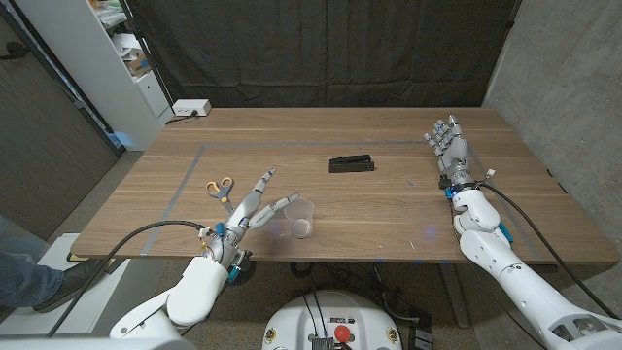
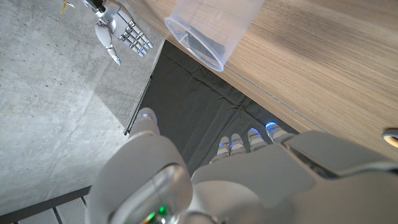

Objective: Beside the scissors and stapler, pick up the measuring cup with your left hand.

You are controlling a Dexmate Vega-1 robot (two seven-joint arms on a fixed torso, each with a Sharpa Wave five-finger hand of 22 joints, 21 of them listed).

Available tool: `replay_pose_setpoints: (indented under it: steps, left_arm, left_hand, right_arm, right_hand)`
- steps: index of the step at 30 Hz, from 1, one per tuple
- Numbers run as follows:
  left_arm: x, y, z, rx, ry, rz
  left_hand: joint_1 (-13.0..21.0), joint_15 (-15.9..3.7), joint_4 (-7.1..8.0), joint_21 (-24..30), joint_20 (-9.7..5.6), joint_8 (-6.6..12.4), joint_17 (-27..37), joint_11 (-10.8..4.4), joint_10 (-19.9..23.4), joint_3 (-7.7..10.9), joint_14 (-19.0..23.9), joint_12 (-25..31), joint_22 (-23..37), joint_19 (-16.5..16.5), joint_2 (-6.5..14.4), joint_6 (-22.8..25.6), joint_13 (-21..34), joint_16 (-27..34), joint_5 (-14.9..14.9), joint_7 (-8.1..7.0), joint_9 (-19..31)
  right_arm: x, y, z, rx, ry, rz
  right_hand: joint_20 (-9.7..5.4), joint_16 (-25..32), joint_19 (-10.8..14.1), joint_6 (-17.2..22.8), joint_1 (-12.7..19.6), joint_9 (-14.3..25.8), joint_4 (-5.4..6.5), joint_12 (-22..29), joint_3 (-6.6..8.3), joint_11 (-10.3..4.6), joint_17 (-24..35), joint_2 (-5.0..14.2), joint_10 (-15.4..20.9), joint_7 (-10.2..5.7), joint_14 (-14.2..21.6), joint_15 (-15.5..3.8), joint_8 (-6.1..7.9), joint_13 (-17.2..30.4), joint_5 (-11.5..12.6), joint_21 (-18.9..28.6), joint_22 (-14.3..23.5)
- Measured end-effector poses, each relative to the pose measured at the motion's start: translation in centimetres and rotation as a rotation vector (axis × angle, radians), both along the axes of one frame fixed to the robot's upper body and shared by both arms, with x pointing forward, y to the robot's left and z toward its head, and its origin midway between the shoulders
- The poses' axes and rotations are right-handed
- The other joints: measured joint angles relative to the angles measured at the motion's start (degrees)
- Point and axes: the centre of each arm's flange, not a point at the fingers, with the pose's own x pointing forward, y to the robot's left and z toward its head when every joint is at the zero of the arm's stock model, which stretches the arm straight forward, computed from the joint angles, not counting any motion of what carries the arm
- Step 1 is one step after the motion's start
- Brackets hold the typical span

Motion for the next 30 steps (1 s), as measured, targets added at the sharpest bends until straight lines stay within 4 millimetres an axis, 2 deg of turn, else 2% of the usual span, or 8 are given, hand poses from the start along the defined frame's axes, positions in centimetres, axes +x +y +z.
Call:
replay_pose_setpoints:
  steps: [17, 30]
  left_arm:
    - [-0.2, -0.9, -1.0, 0.040, 0.038, 0.042]
    - [0.3, -1.4, -1.7, 0.057, 0.076, 0.055]
  left_hand:
    - [1.50, 0.23, -0.25, 0.00, 0.73, 0.00, 0.00, 0.21, -0.19, 0.26, -0.23, 0.00, 0.00, 0.11, 0.00, -0.31, 0.00, 0.00, 0.00, 0.32, 0.00]
    - [1.81, 0.23, -0.40, 0.00, 0.94, 0.00, 0.00, 0.21, -0.19, 0.41, -0.23, -0.21, 0.00, -0.11, 0.30, -0.31, 0.00, 0.00, 0.00, 0.32, 0.00]
  right_arm:
    - [0.4, -0.5, -0.4, 0.015, 0.007, -0.002]
    - [0.6, -0.9, -0.8, 0.022, 0.012, -0.006]
  right_hand:
    - [0.00, 0.00, 0.00, 0.00, 0.00, 0.00, 0.25, 0.00, -0.24, 0.00, 0.00, 0.00, 0.00, 0.00, 0.00, 0.00, 0.00, 0.00, 0.22, 0.00, 0.00]
    - [0.00, 0.00, 0.00, 0.32, 0.00, 0.00, 0.25, 0.00, -0.24, 0.00, 0.00, 0.00, 0.00, -0.31, 0.00, 0.00, 0.00, 0.00, 0.43, 0.00, 0.00]
